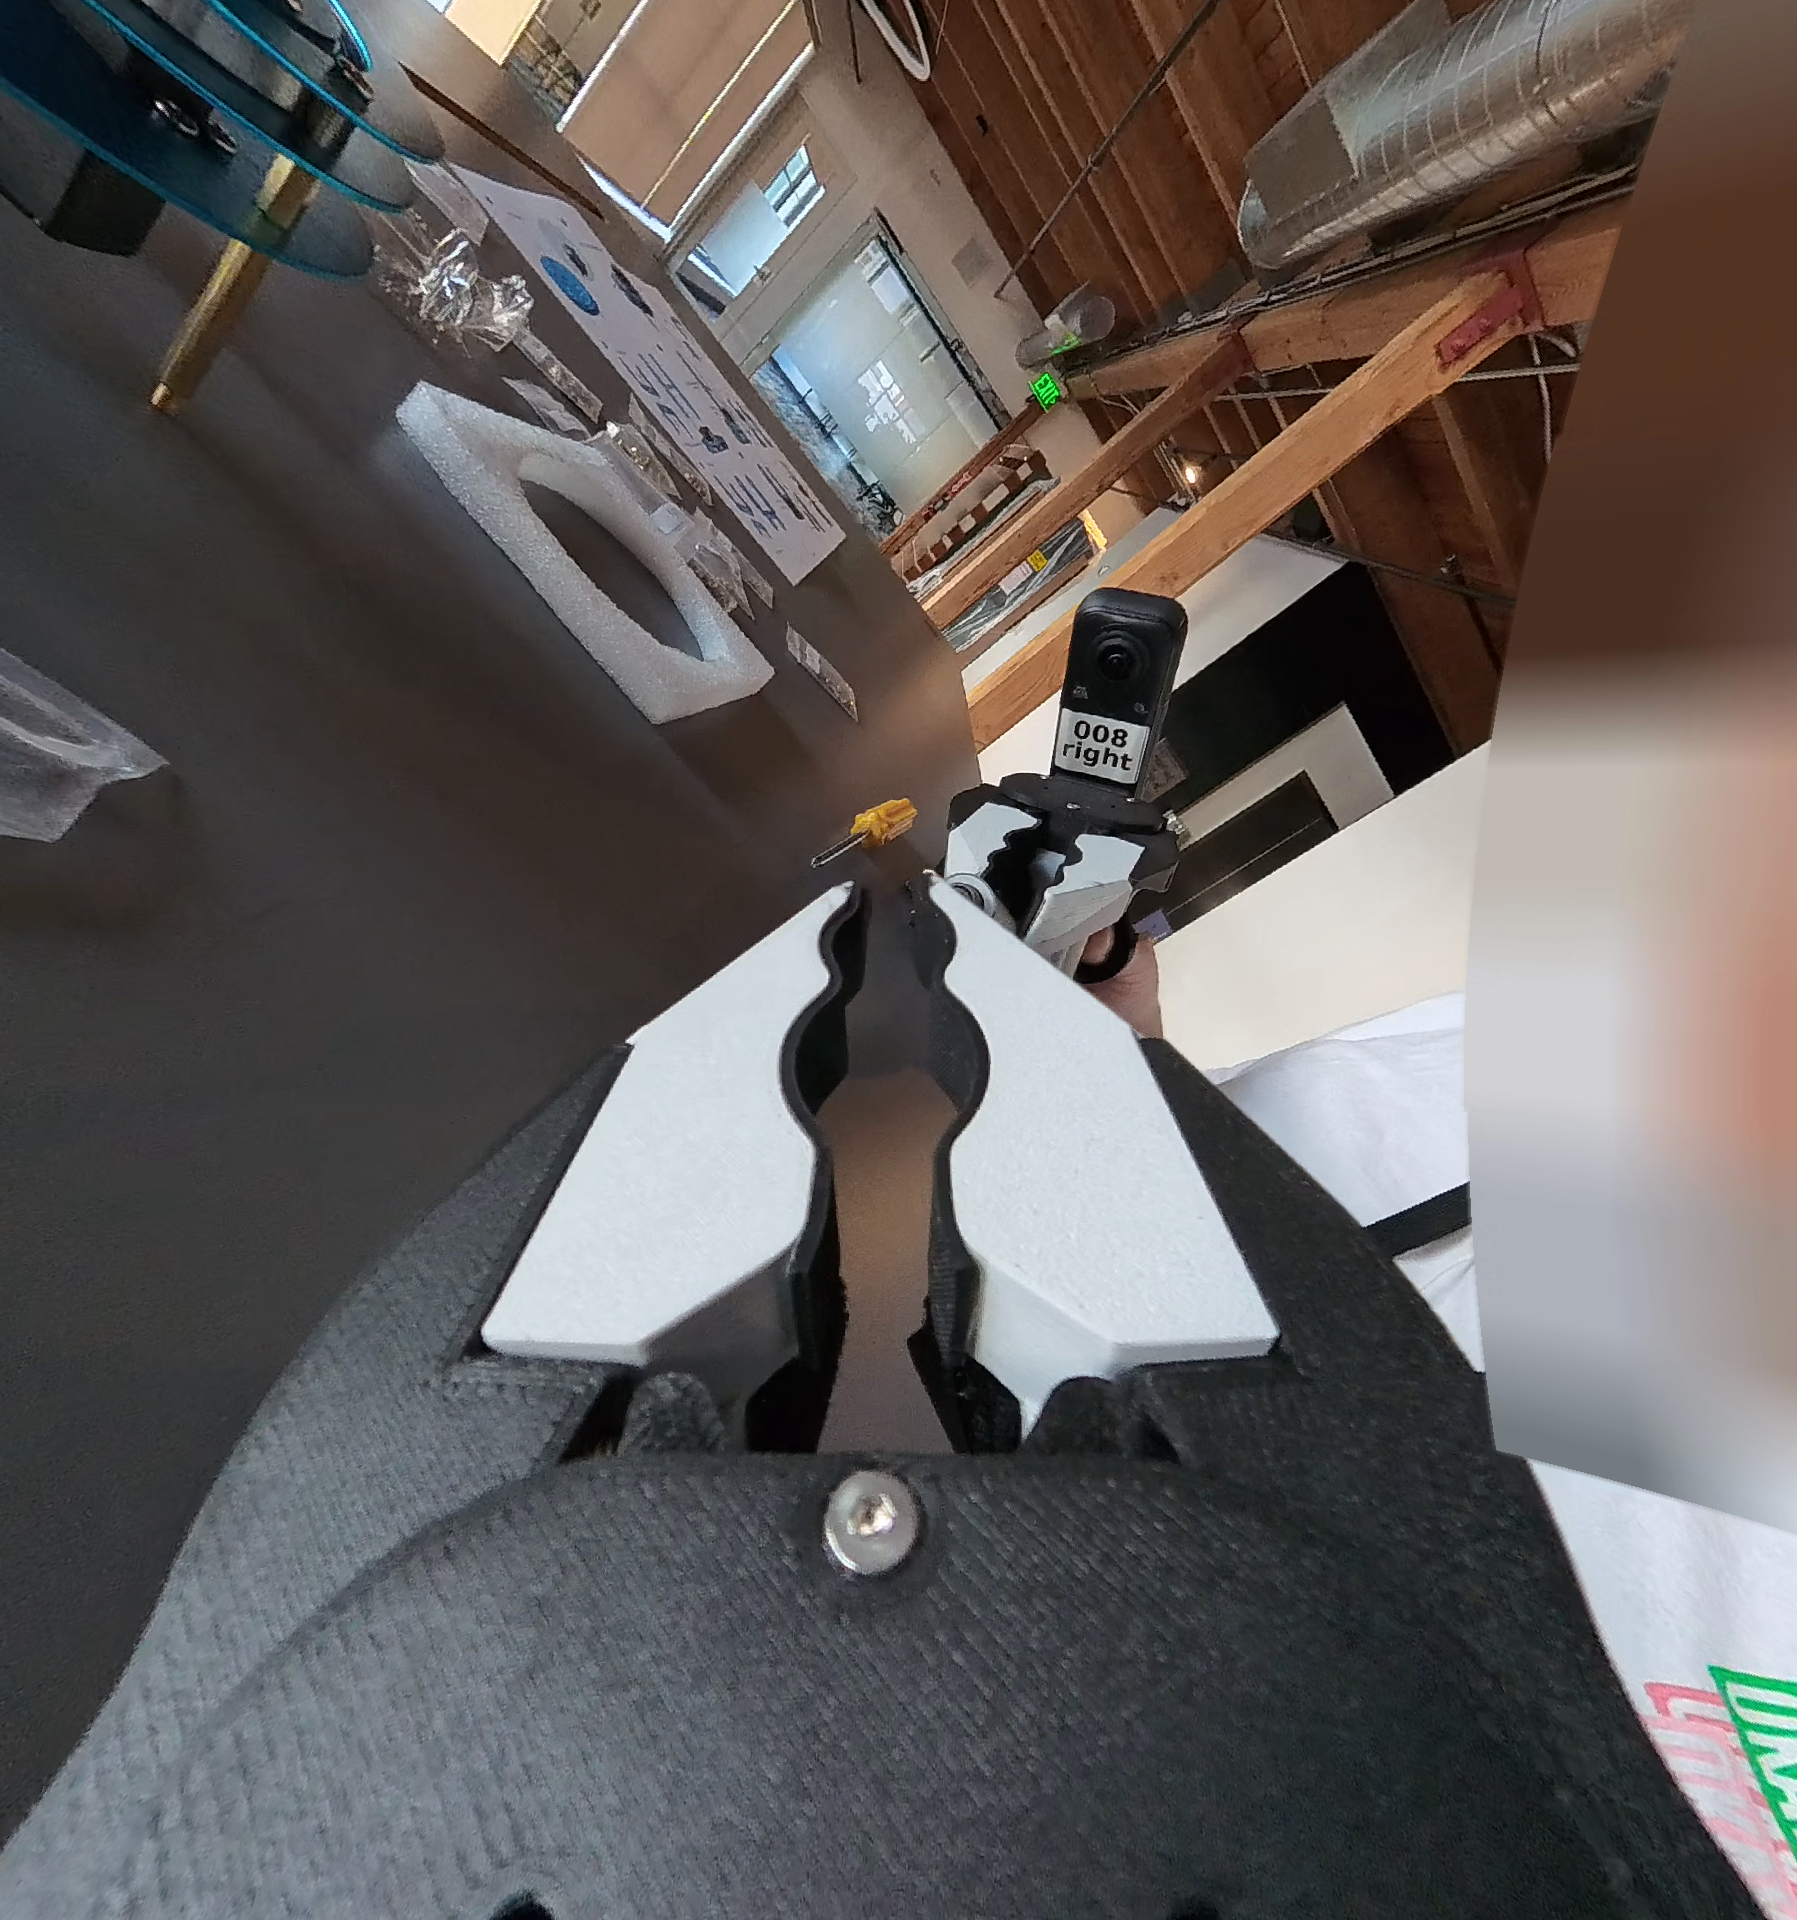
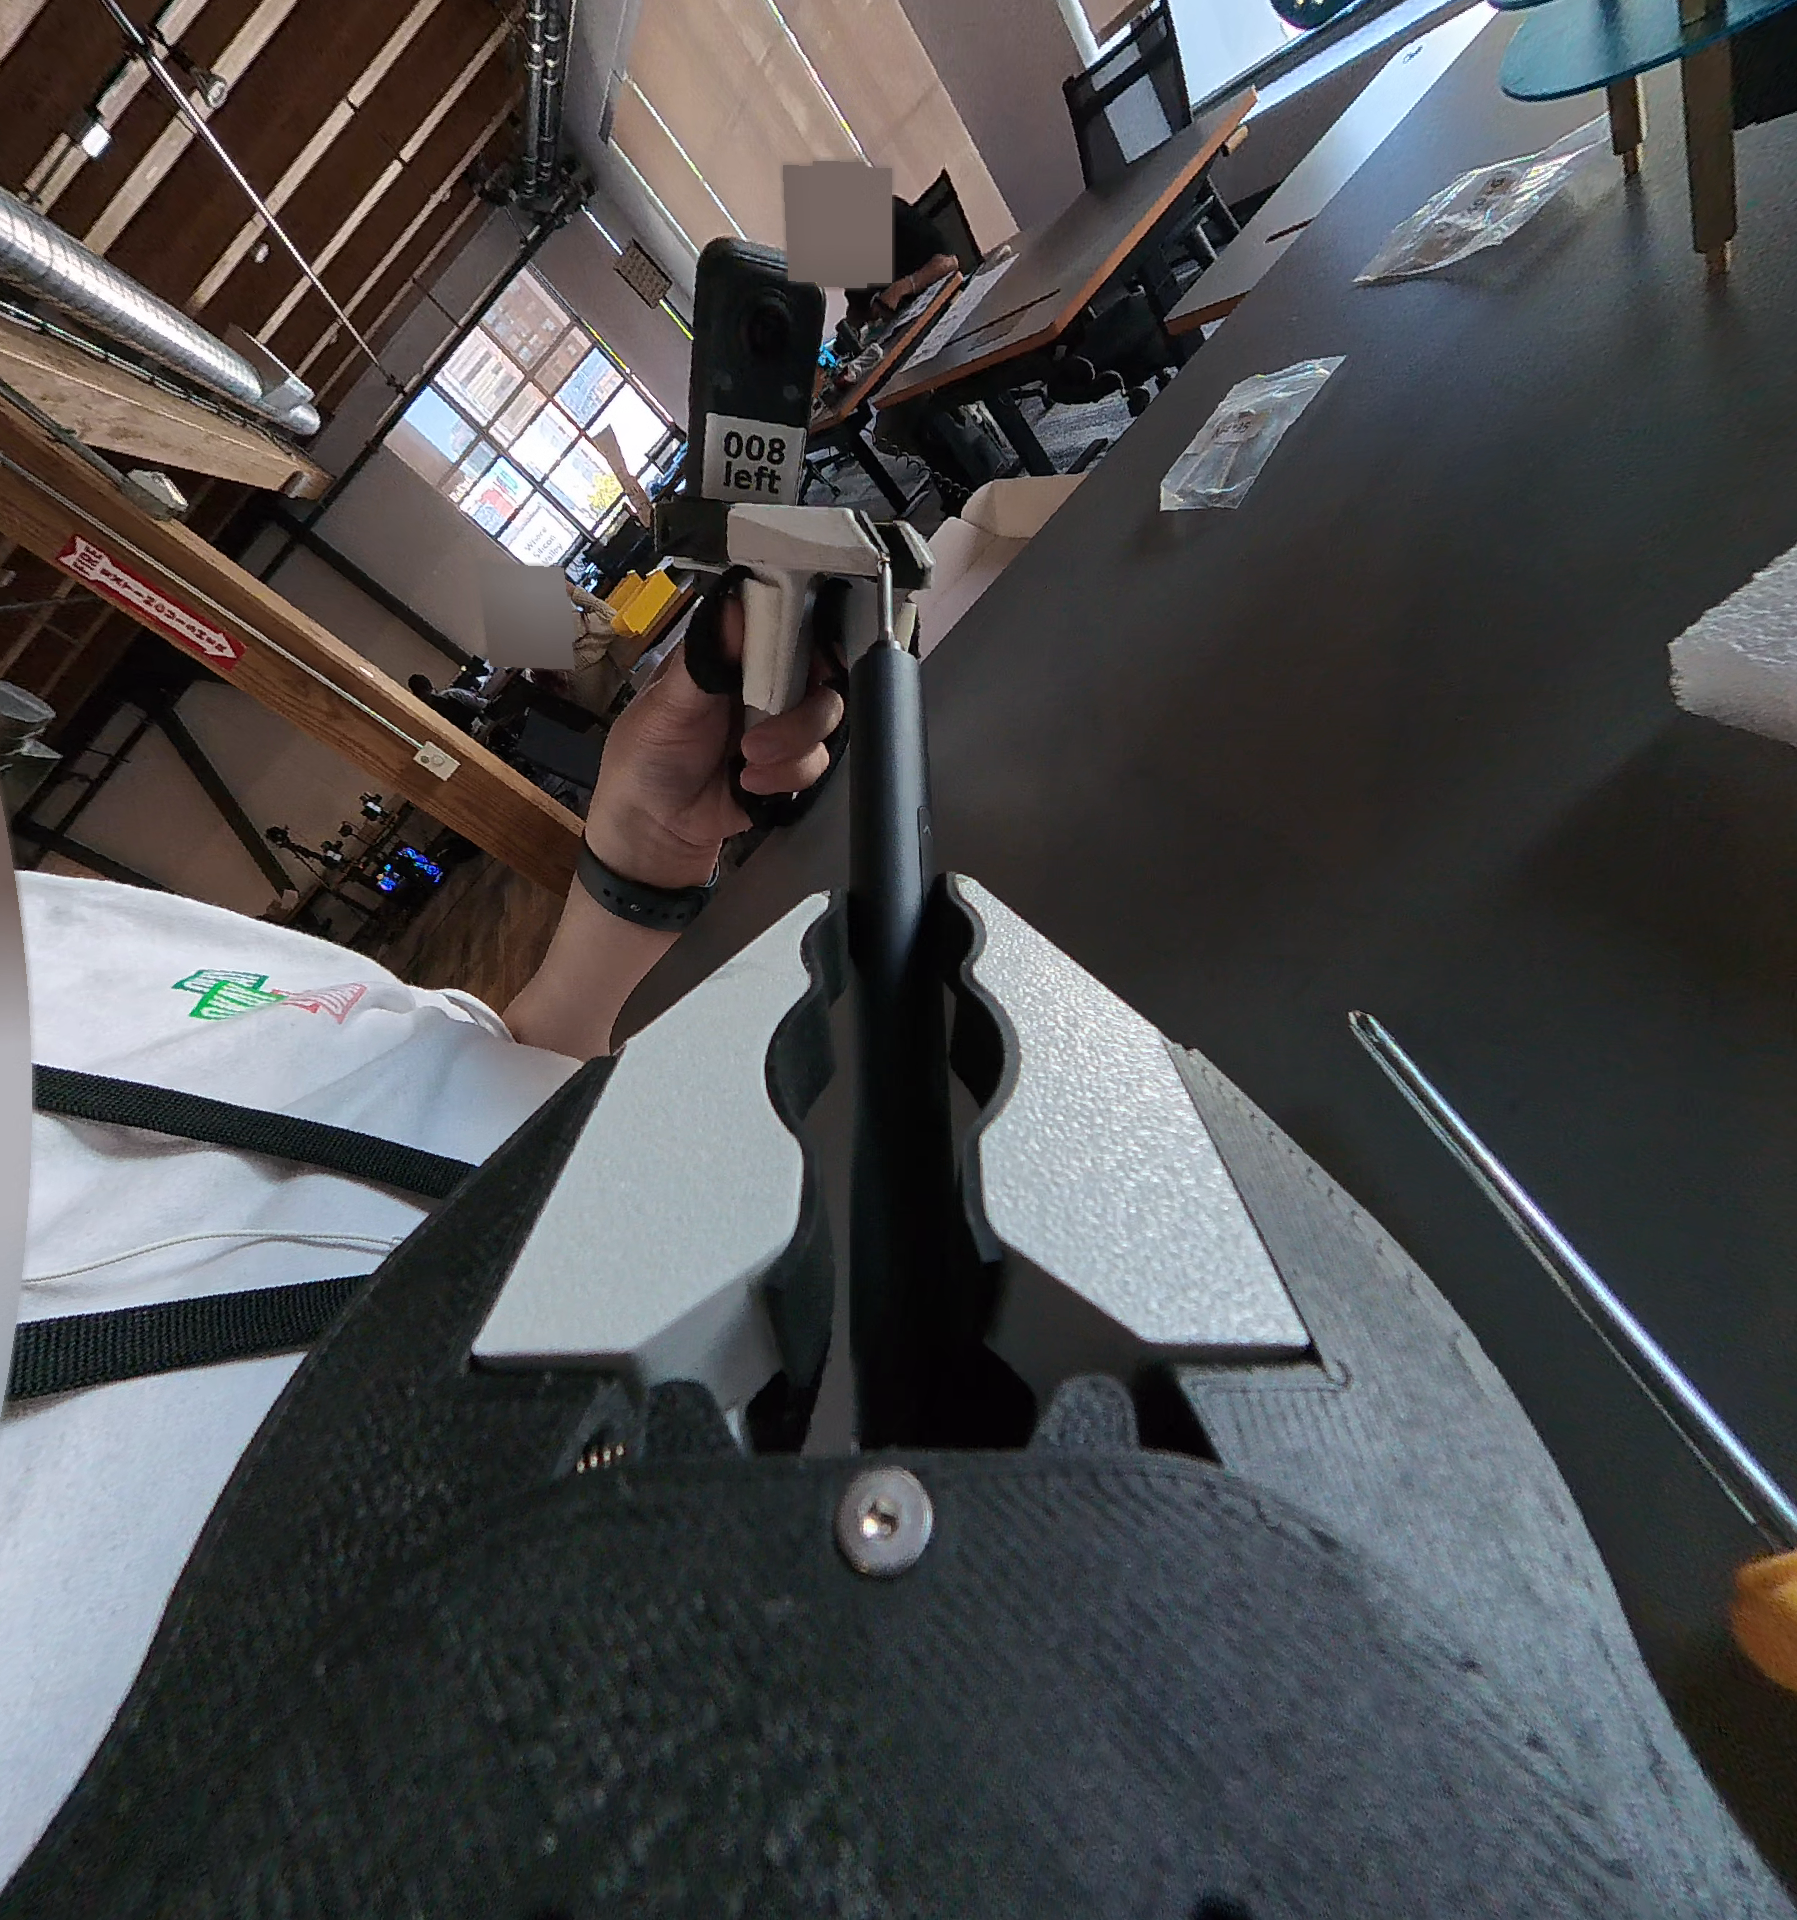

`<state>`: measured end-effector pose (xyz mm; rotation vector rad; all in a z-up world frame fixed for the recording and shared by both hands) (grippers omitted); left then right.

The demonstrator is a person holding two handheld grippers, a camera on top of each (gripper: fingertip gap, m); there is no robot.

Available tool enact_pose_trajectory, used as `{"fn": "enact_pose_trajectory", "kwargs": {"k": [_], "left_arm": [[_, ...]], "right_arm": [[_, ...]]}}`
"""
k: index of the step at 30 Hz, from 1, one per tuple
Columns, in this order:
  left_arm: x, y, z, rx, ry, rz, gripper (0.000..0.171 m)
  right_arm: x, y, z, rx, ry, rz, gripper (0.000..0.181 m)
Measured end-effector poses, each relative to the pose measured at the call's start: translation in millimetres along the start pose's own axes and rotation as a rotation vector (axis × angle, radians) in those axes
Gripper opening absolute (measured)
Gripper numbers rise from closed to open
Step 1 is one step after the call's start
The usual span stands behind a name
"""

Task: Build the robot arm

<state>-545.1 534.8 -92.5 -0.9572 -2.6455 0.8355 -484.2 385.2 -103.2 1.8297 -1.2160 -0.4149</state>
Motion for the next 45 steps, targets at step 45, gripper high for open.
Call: {"fn": "enact_pose_trajectory", "kwargs": {"k": [45], "left_arm": [[-55.2,42.4,-59.0,0.228,-0.13,0.062,0.027]], "right_arm": [[7.4,-17.1,-83.6,-0.218,-0.473,0.02,0.014]]}}
Point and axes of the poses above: each gripper's, where its closed fingertips meet, x back along the fingers, z out of its underside, y = z × x across the jaws, the point moved 4 cm from there along x, back along the fingers, and after that the axes turned 15 degrees about -x, right-handed, at the moved point
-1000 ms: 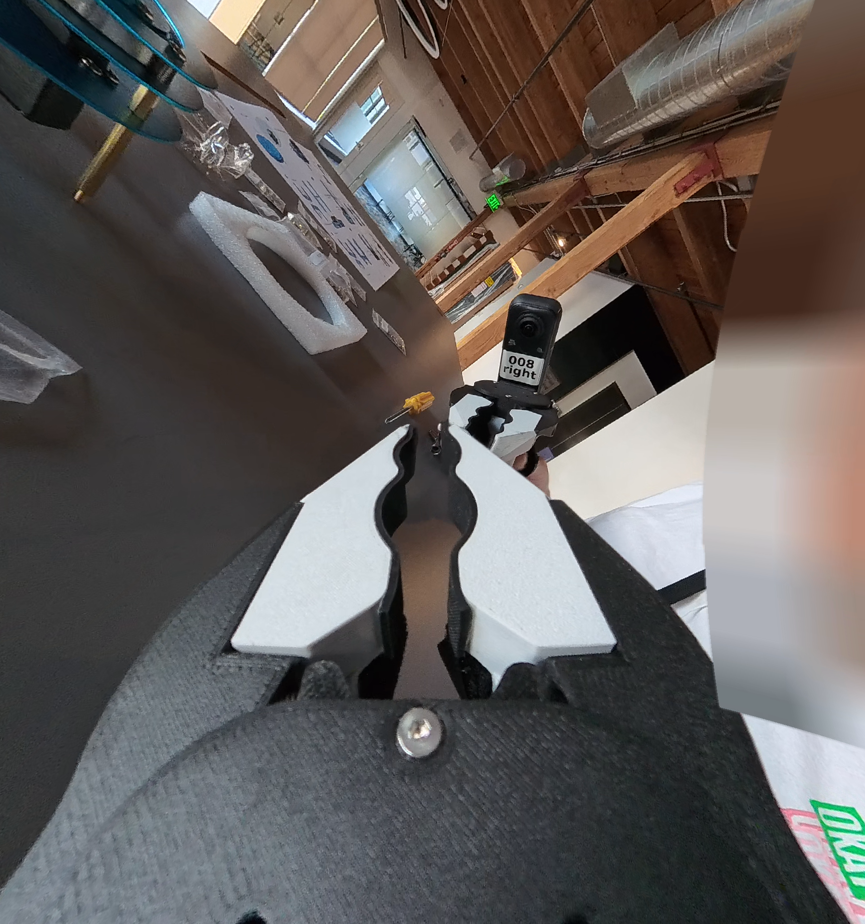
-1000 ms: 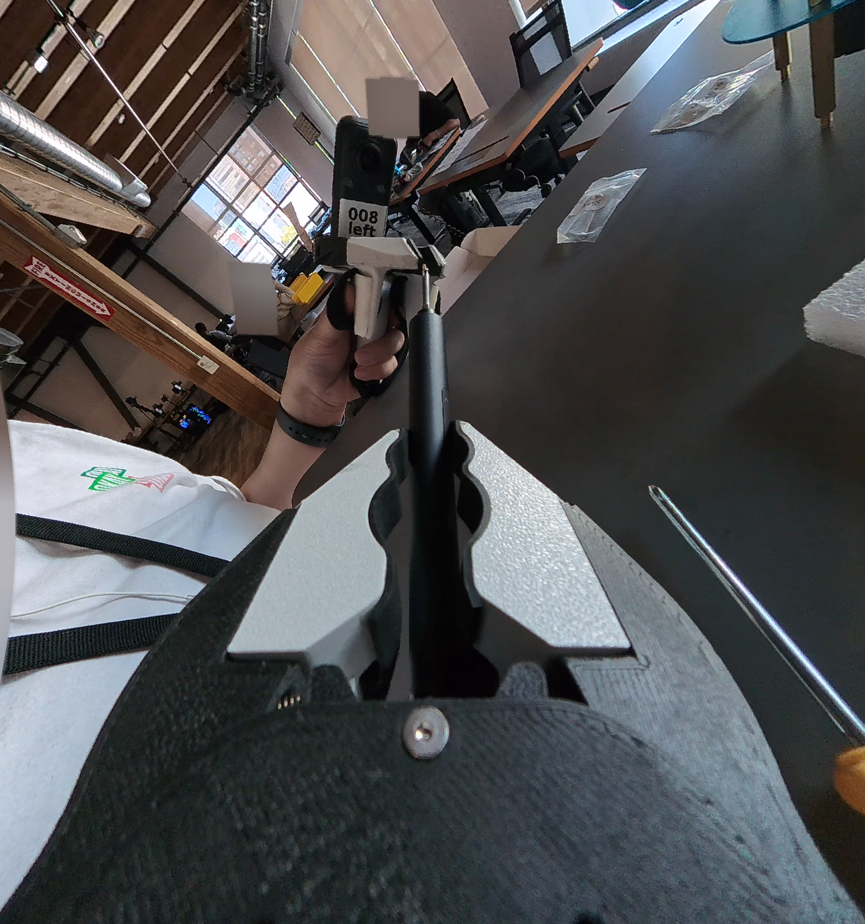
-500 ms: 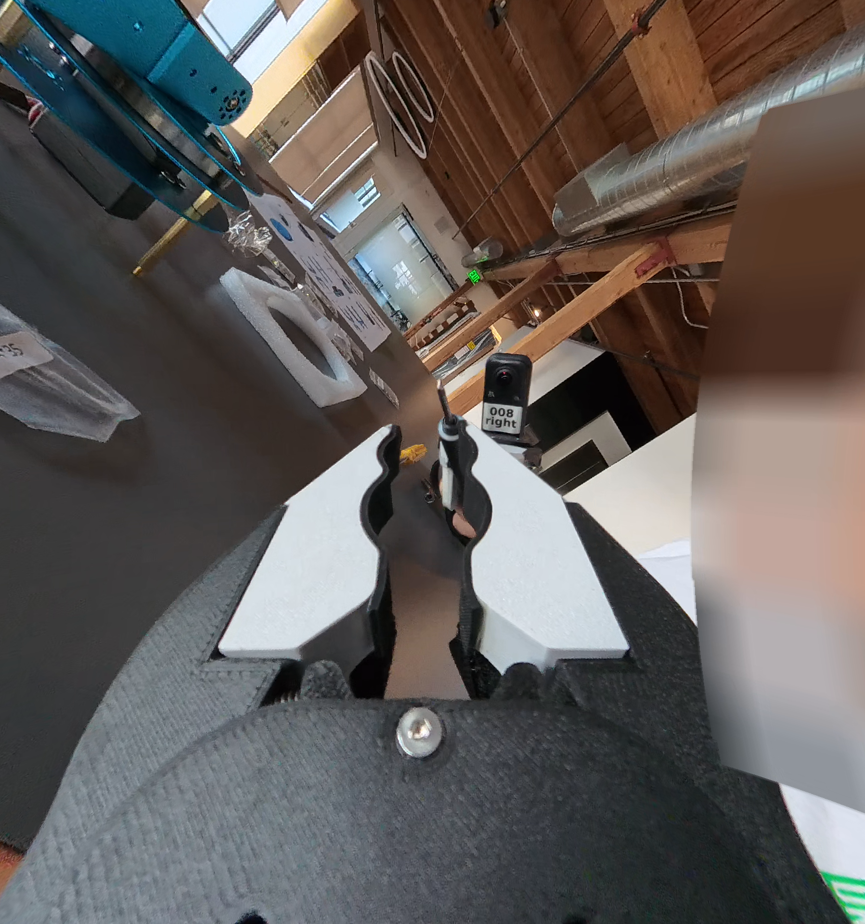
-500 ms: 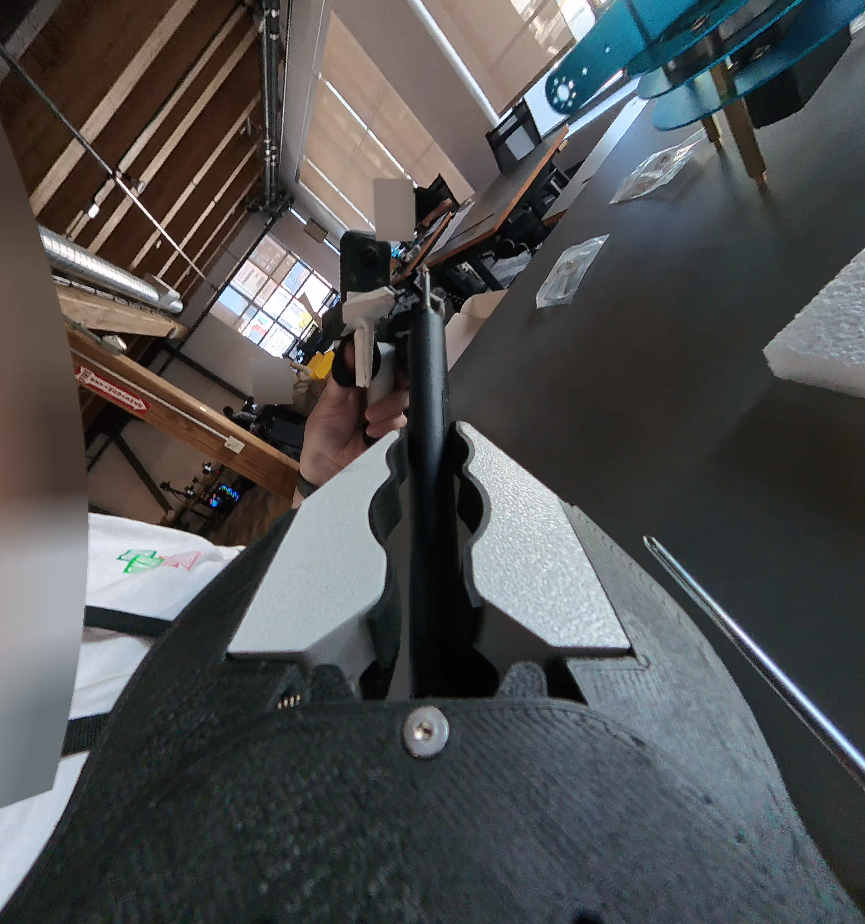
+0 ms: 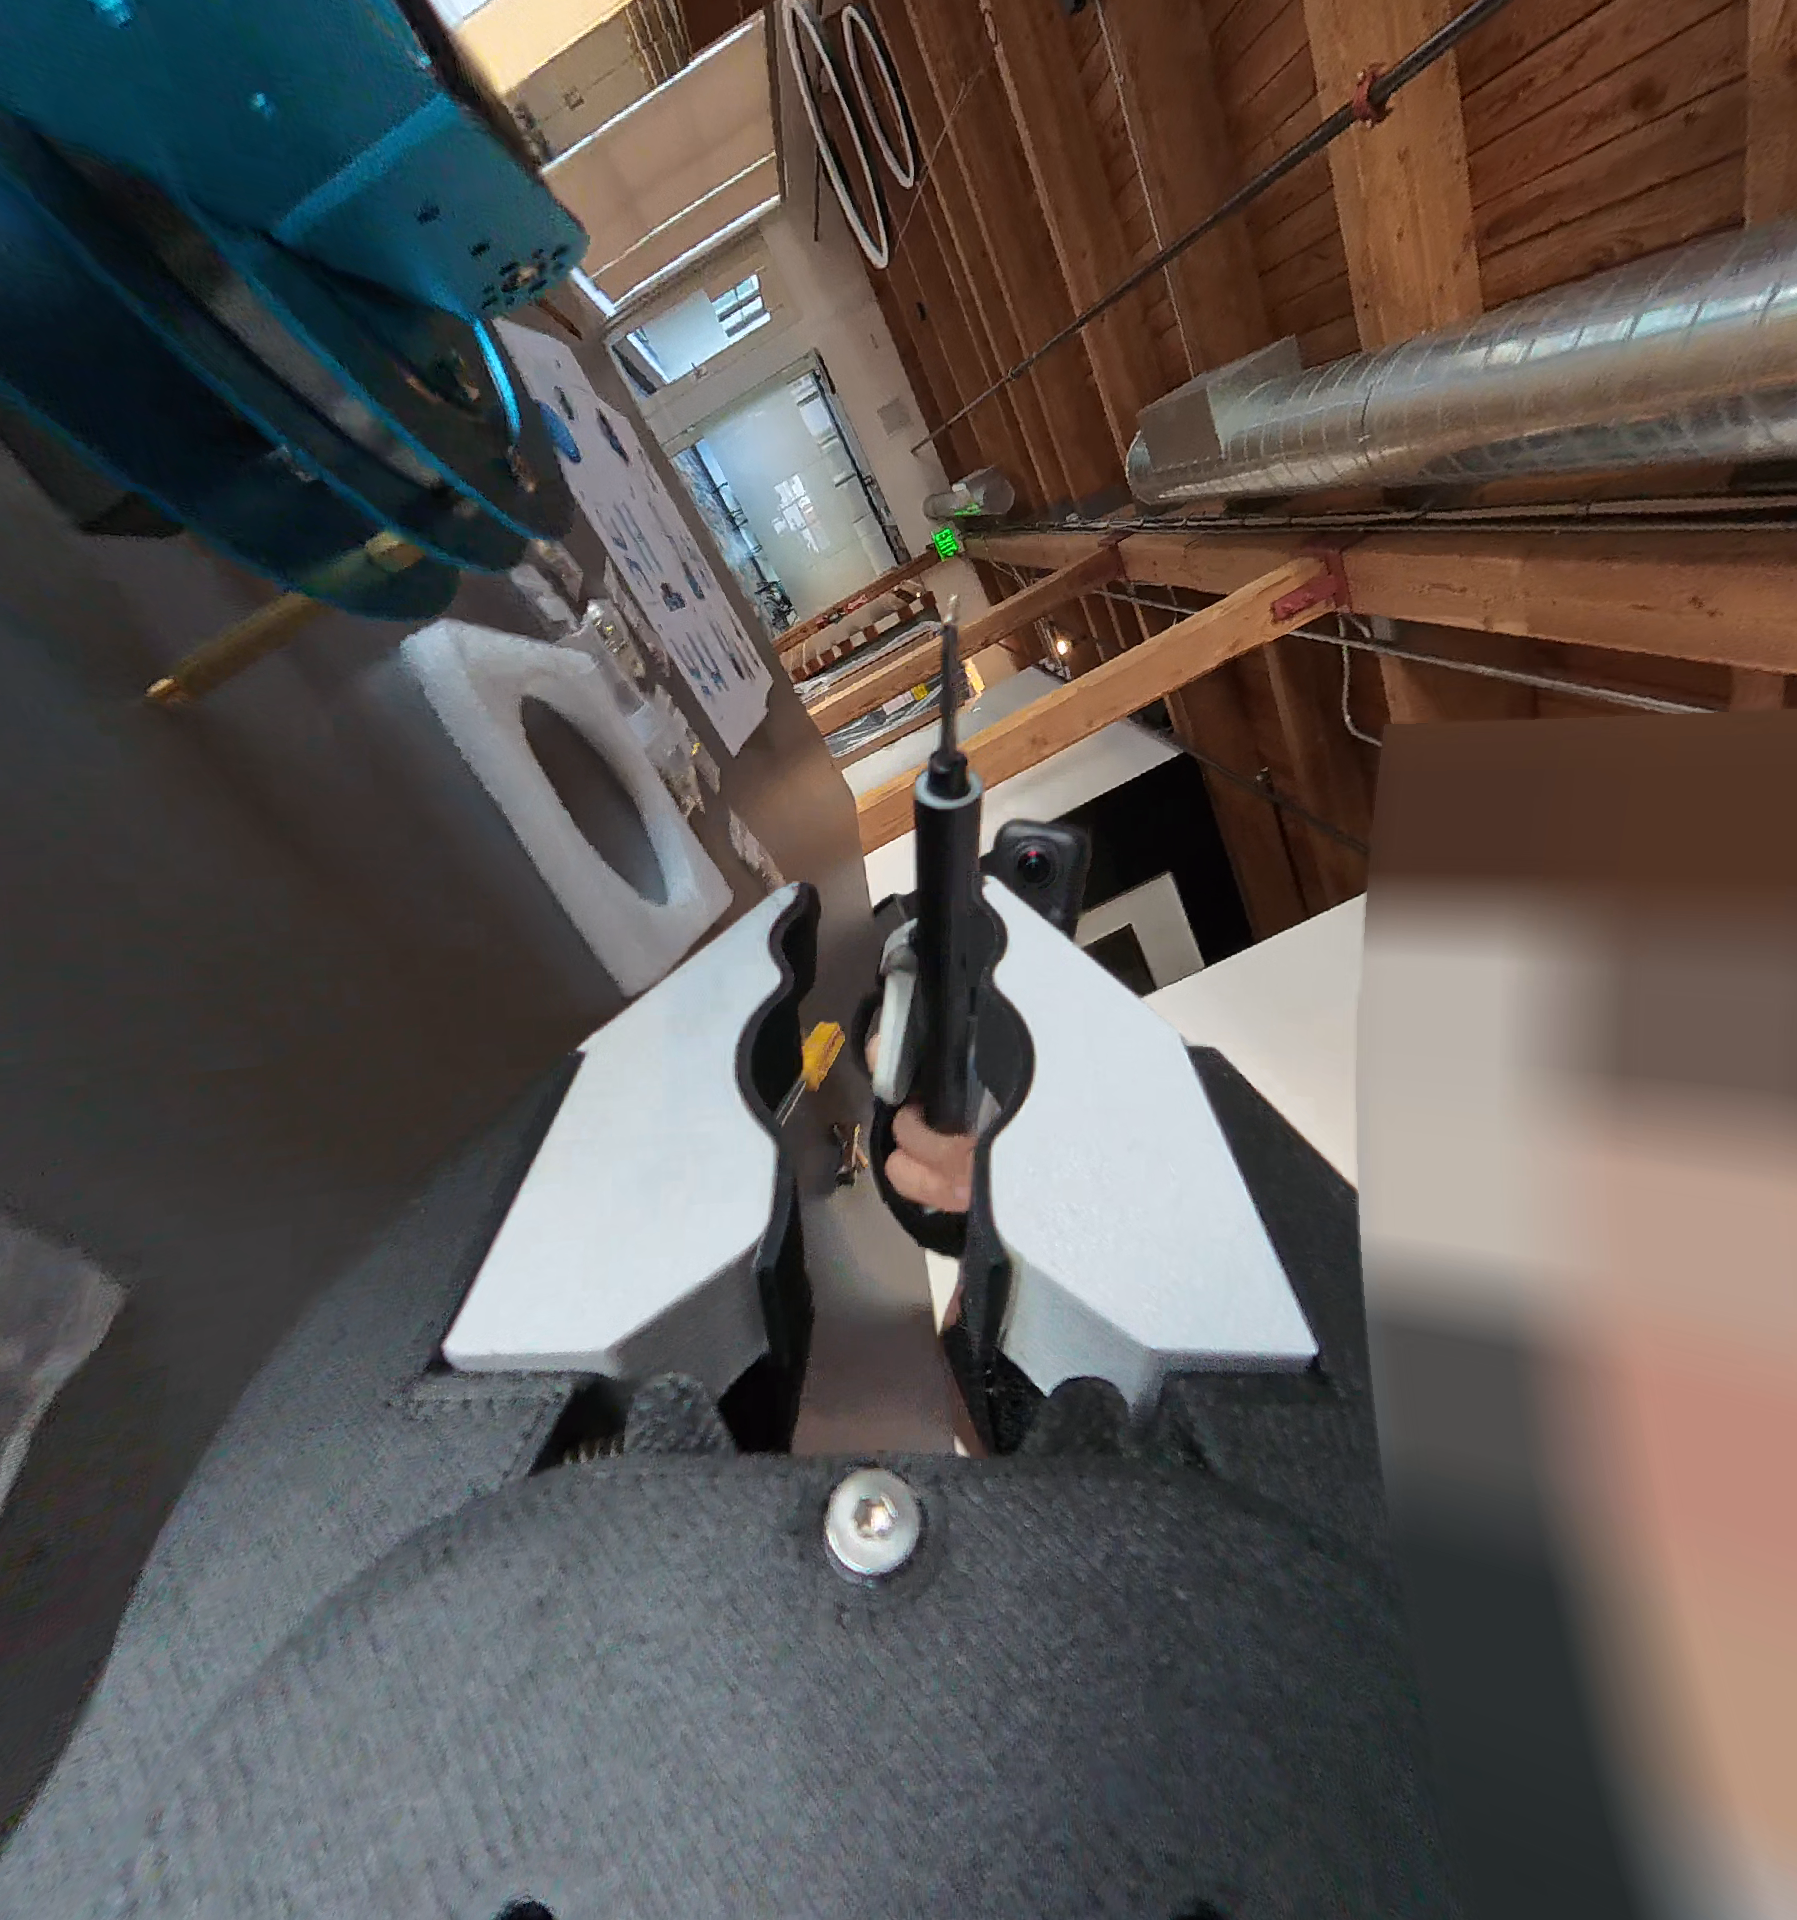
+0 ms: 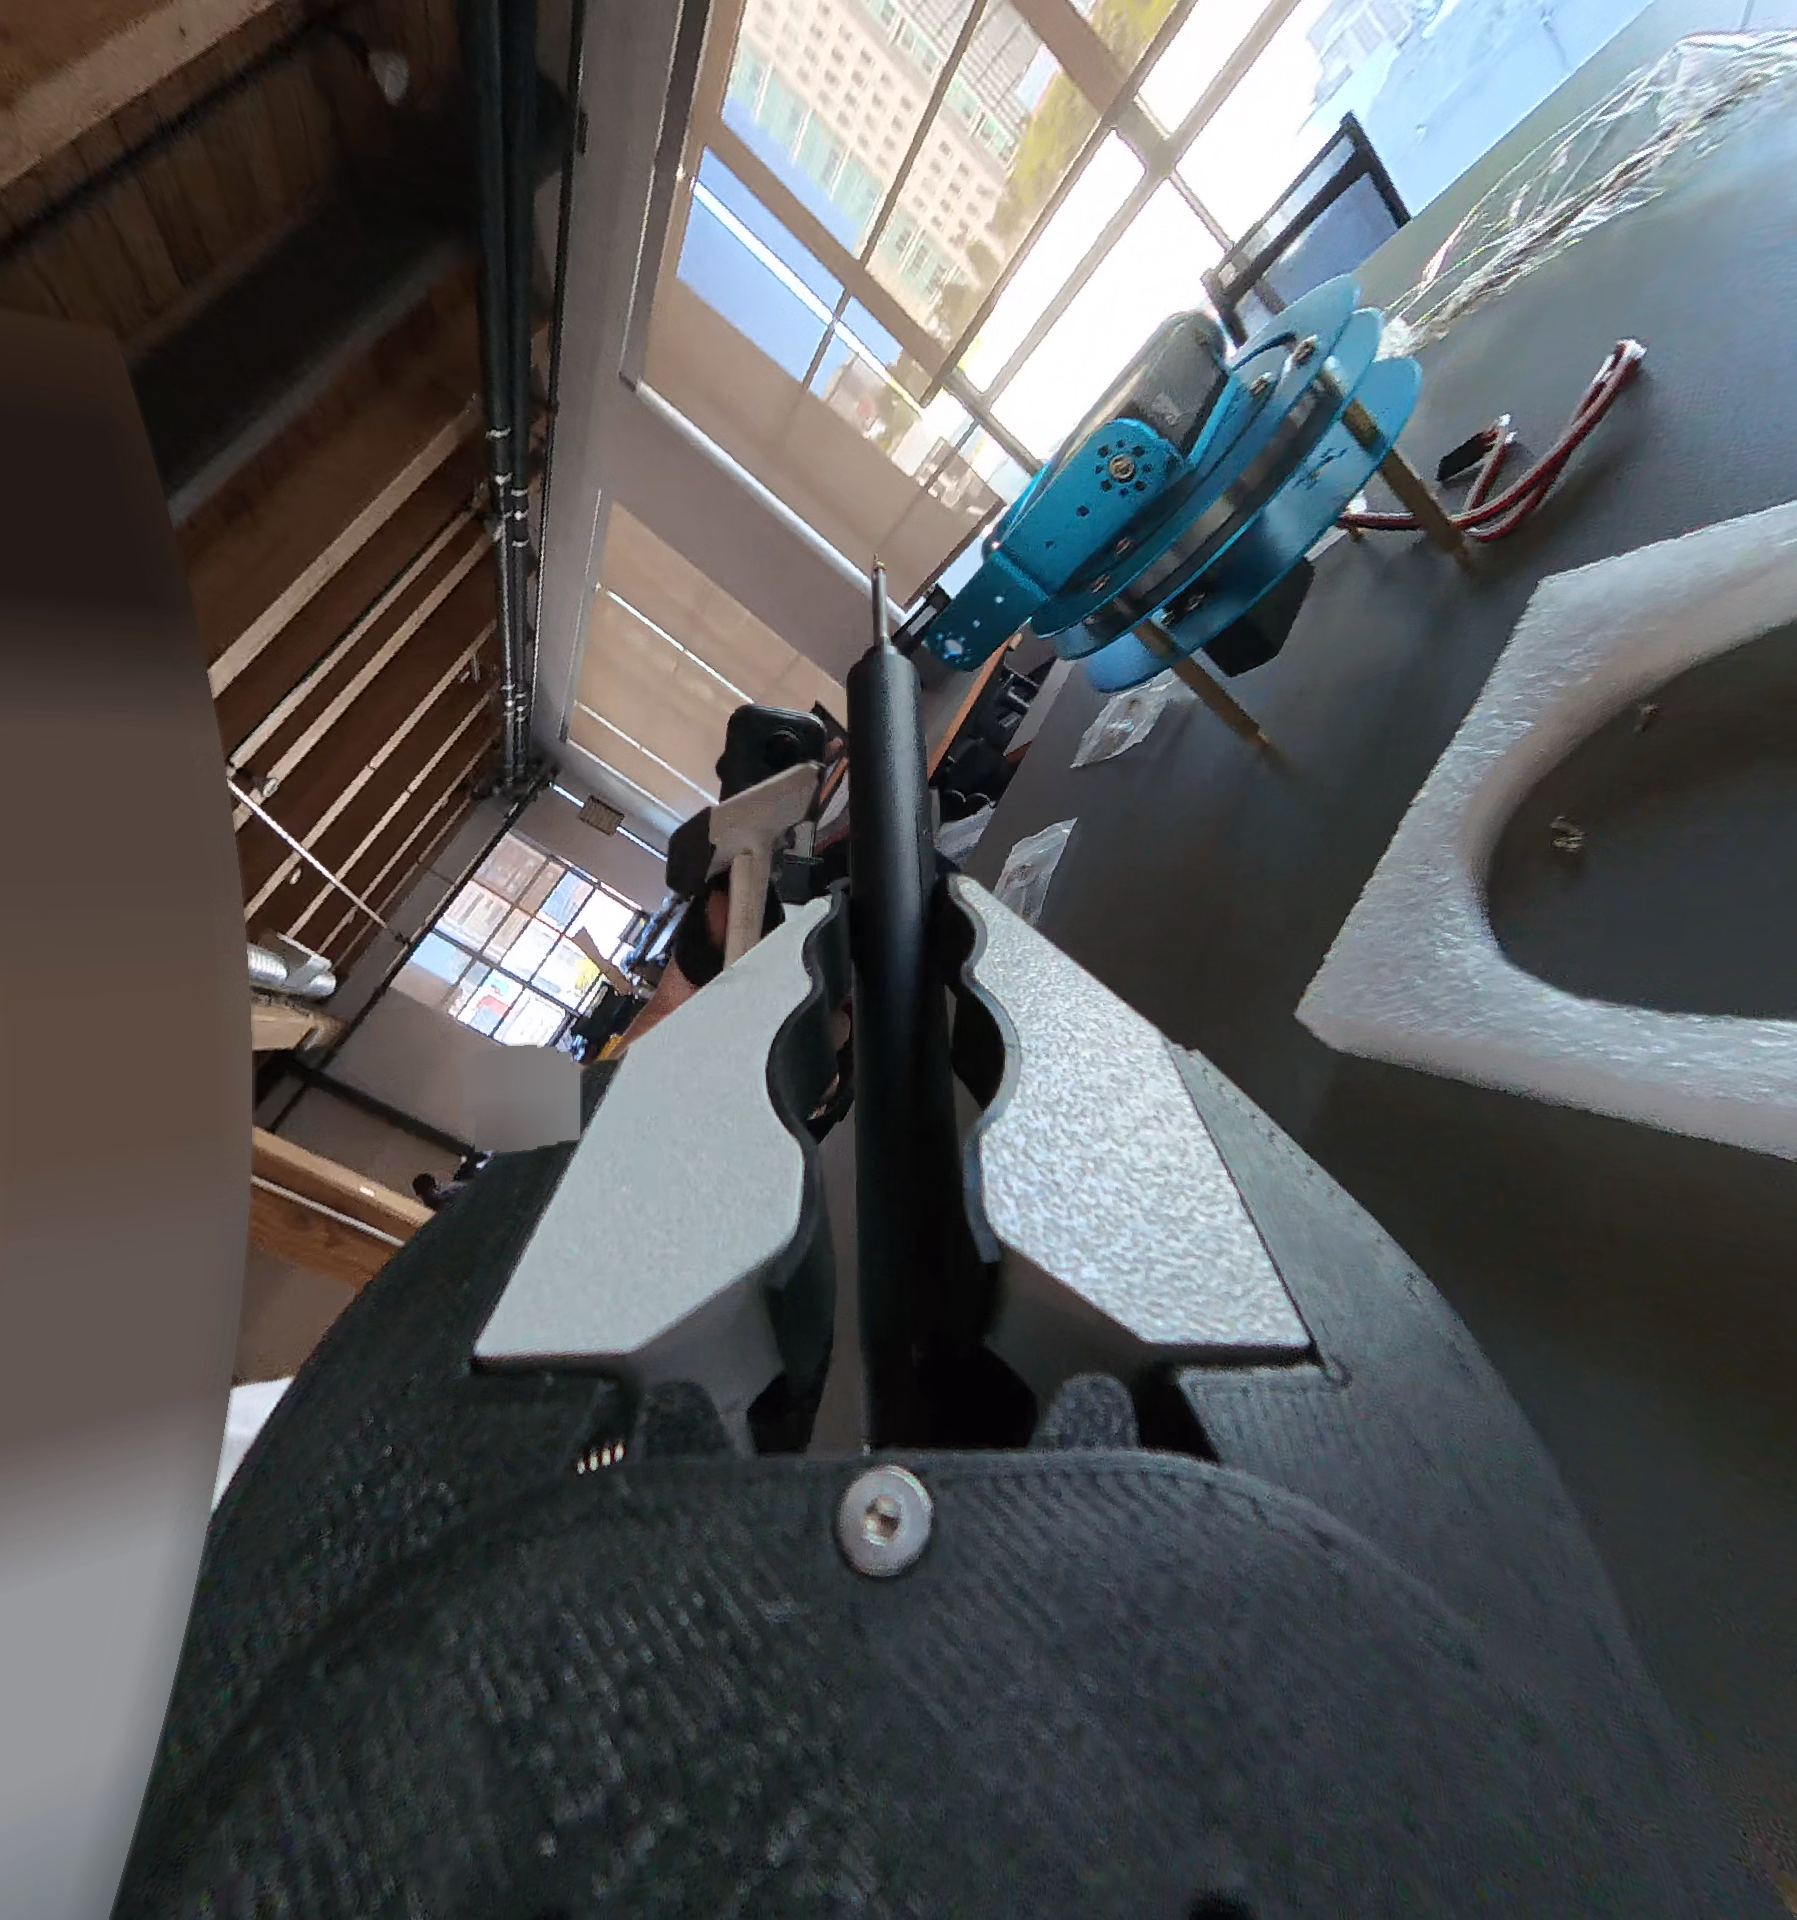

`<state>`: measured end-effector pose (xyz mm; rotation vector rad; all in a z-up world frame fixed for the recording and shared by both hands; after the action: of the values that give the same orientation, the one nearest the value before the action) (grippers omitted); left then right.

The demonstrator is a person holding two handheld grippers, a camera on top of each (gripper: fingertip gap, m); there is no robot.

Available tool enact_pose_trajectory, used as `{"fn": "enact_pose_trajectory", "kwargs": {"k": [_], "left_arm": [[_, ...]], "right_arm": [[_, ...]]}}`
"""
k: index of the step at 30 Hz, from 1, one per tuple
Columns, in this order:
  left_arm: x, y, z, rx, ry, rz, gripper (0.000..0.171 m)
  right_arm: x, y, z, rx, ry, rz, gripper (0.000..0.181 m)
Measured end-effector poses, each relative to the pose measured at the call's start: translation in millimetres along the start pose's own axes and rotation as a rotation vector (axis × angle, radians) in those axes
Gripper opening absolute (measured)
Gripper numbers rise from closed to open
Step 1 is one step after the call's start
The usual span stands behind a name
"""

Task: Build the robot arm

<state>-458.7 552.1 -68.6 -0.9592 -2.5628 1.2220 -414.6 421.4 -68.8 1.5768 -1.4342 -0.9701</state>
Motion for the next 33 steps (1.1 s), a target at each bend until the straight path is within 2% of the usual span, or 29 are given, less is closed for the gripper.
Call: {"fn": "enact_pose_trajectory", "kwargs": {"k": [7,17,28,33], "left_arm": [[-33.8,8.5,-3.7,0.011,-0.016,-0.007,0.027],[-54.7,16.8,1.8,0.055,-0.019,0.059,0.031],[-33.2,5.5,27.9,0.123,-0.065,0.08,0.031],[-18.4,11.0,19.9,0.115,-0.132,0.06,0.032]], "right_arm": [[-1.9,-8.3,-15.6,-0.092,-0.077,-0.019,0.014],[-11.8,-22.6,-18.0,-0.213,-0.078,-0.046,0.014],[-17.8,-22.2,-19.0,-0.298,-0.099,-0.095,0.015],[-23.3,-20.8,-4.5,-0.311,-0.065,-0.101,0.015]]}}
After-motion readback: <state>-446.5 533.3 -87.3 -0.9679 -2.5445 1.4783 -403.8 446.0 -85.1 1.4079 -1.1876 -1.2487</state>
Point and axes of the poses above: each gripper's, where its closed fingertips meet, x back along the fingers, z out of its underside, y = z × x across the jaws, the point moved 4 cm from there along x, back along the fingers, and after that the axes turned 15 degrees about -x, right-handed, at the moved point
